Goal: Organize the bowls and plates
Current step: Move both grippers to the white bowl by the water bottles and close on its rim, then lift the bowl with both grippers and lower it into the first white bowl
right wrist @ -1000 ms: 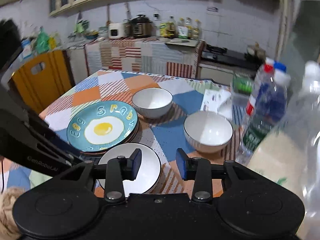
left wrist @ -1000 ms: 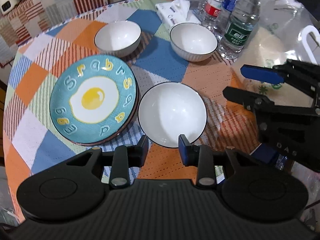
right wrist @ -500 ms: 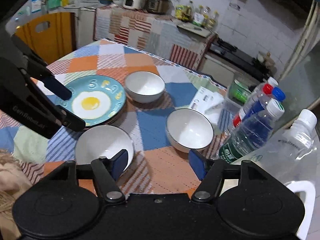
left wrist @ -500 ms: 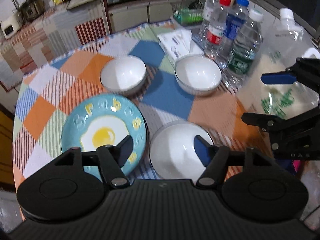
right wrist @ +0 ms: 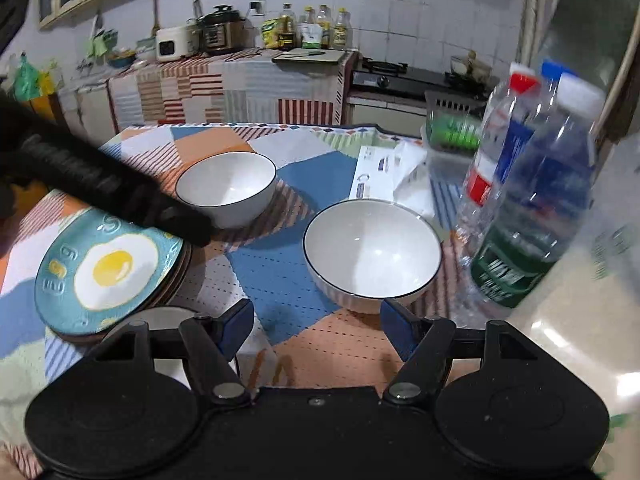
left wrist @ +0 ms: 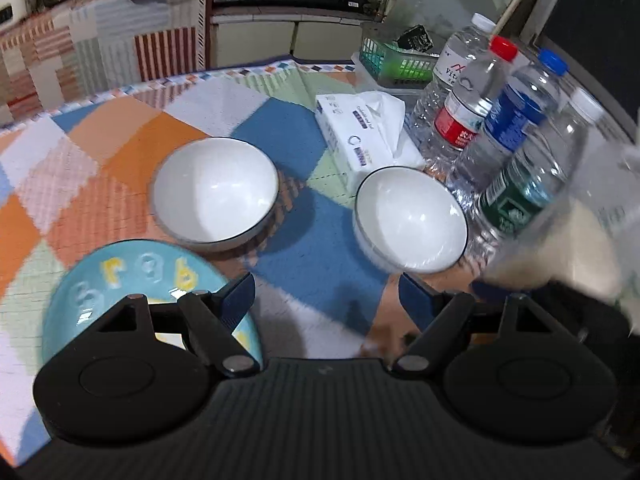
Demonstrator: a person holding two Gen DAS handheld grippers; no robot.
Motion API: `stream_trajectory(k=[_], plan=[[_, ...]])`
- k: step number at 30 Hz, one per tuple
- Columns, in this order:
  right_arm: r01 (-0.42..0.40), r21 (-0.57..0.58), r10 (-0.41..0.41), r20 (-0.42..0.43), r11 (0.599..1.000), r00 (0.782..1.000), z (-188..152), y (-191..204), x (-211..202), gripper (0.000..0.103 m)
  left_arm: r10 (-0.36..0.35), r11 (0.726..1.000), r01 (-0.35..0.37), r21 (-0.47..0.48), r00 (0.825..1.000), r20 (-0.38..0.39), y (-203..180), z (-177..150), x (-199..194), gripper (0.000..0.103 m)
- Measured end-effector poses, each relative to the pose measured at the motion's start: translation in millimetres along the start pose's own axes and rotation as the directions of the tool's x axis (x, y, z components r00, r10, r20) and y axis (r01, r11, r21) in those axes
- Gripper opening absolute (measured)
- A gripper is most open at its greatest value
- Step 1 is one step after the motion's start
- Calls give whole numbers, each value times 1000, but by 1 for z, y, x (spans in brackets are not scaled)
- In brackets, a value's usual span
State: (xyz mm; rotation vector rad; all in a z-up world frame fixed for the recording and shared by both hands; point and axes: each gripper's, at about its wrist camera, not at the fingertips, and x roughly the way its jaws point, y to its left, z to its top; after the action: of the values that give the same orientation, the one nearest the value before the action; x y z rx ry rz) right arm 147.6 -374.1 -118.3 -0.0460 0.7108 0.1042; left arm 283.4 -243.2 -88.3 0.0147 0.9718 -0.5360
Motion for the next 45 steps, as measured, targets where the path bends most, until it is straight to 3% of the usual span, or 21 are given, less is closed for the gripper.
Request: stream_trajectory(k=[4, 13, 15, 18, 22, 27, 31, 36, 40, 45], plan=[[-60, 151, 64, -18, 987, 998, 0, -9, 21, 74, -40, 996, 38, -77, 999, -32, -1, 9, 34, 74], [-35, 342, 58, -56, 939, 997, -11, -19, 67, 74, -25, 992, 18, -126, 998, -55, -7, 19, 78, 42], [-7, 336, 30, -61, 942, 998, -13, -20, 76, 74, -13, 993, 7, -116, 998, -59, -11, 22, 85, 37], [96, 271, -80, -71, 958, 994, -12, -17, 90, 75, -16, 991, 6, -135, 997, -77, -16, 23, 97, 29], [130, 237, -124, -39, 963, 992, -11, -16, 100, 75, -38, 991, 28, -133, 996, -79, -22, 20, 104, 13], [161, 148, -159, -26, 976, 987, -11, -18, 109, 75, -58, 989, 46, -139, 995, -83, -18, 16, 99, 13], [102, 98, -100, -28, 990, 995, -11, -24, 97, 76, 0, 998, -6, -65, 995, -98, -25, 12, 96, 12], [107, 55, -107, -7, 993, 994, -15, -19, 95, 76, 19, 997, -27, -70, 993, -118, -29, 14, 89, 12], [49, 100, -49, -2, 994, 999, -16, -28, 88, 76, 2, 996, -14, -90, 992, -127, -28, 16, 75, 12], [46, 60, -48, 32, 997, 998, -17, -17, 68, 76, -53, 992, 40, -120, 992, -113, -16, 13, 54, 12]])
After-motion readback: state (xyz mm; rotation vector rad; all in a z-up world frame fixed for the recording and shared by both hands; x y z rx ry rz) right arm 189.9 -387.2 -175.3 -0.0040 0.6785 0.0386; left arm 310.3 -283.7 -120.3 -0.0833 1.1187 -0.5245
